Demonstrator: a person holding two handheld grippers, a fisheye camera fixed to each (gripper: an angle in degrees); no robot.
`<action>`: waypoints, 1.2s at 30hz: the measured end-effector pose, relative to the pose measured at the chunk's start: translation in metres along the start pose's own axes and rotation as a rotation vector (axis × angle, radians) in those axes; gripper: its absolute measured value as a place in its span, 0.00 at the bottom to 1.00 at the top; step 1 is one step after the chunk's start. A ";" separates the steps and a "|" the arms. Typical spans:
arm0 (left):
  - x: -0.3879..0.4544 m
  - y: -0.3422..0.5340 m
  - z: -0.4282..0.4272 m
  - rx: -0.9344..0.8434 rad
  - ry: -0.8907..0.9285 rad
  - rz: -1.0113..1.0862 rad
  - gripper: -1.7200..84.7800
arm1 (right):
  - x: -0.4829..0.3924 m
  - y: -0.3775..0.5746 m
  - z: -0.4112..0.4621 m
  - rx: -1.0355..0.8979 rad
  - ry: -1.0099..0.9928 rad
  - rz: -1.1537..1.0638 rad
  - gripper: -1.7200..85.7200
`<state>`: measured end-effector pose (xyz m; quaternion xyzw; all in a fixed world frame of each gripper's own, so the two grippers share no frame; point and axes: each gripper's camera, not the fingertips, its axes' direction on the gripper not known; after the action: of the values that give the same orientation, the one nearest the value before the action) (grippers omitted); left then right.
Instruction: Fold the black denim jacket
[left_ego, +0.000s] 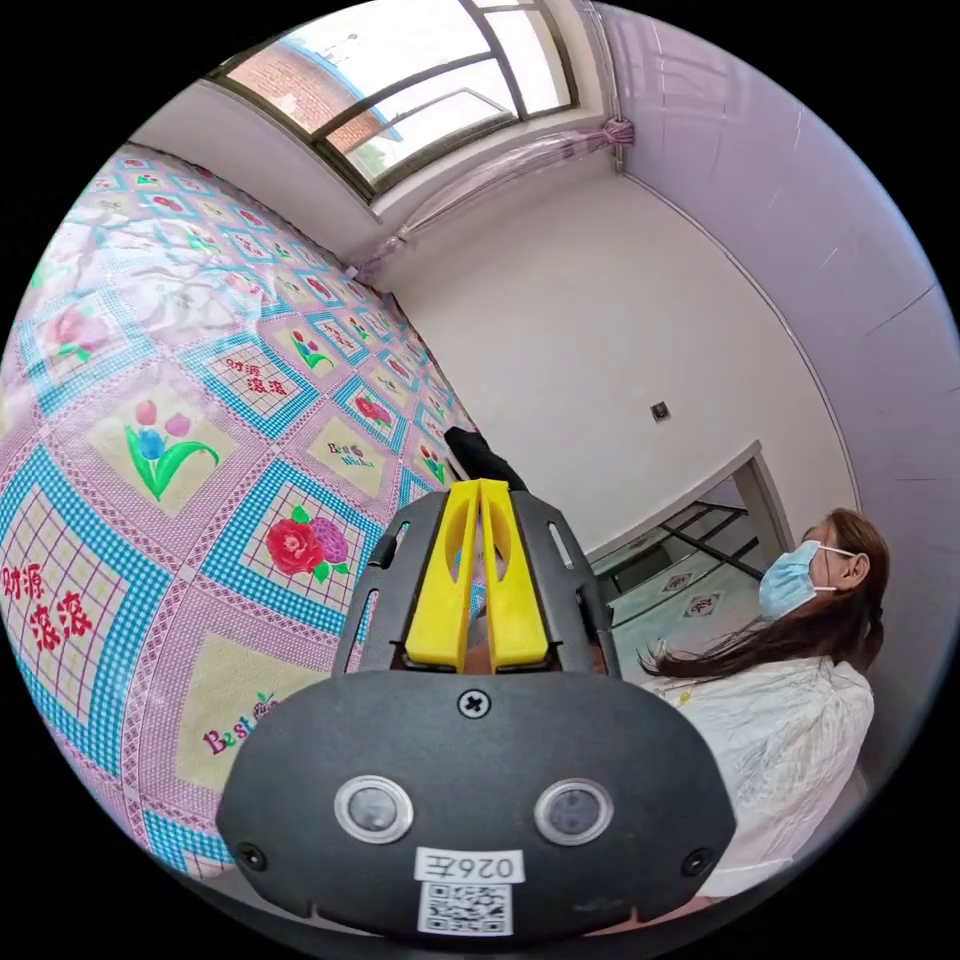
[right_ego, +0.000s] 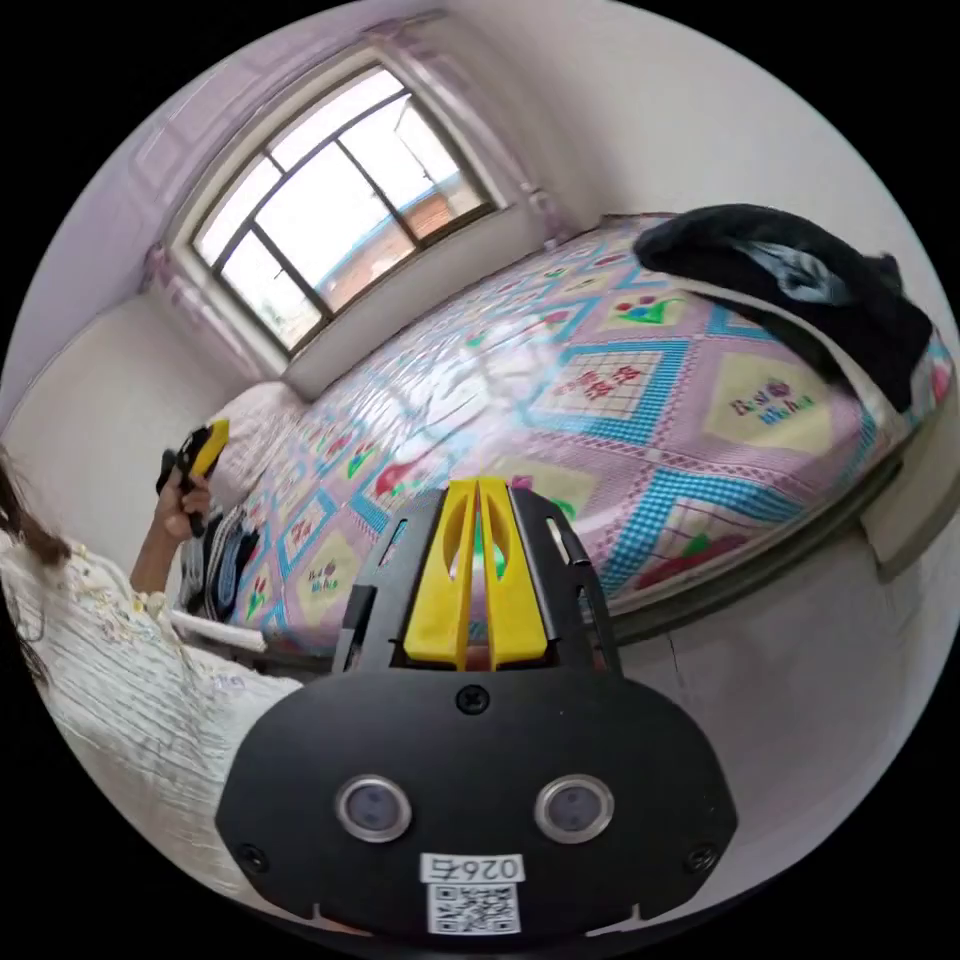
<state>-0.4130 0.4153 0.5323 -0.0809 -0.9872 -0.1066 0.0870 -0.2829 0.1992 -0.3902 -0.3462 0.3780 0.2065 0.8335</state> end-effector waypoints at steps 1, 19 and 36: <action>-0.013 -0.007 0.003 -0.006 0.017 0.005 0.01 | 0.004 -0.007 -0.009 0.021 0.002 0.030 0.01; -0.160 -0.117 0.242 -0.392 0.223 0.060 0.01 | 0.075 -0.190 -0.232 0.452 0.136 0.433 0.03; -0.260 -0.214 0.545 -0.446 0.412 -0.188 0.24 | 0.195 -0.364 -0.292 0.387 -0.269 0.617 0.15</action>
<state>-0.2822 0.2945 -0.0831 0.0170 -0.9042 -0.3420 0.2552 -0.0816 -0.2447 -0.5261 -0.0224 0.3838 0.4157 0.8242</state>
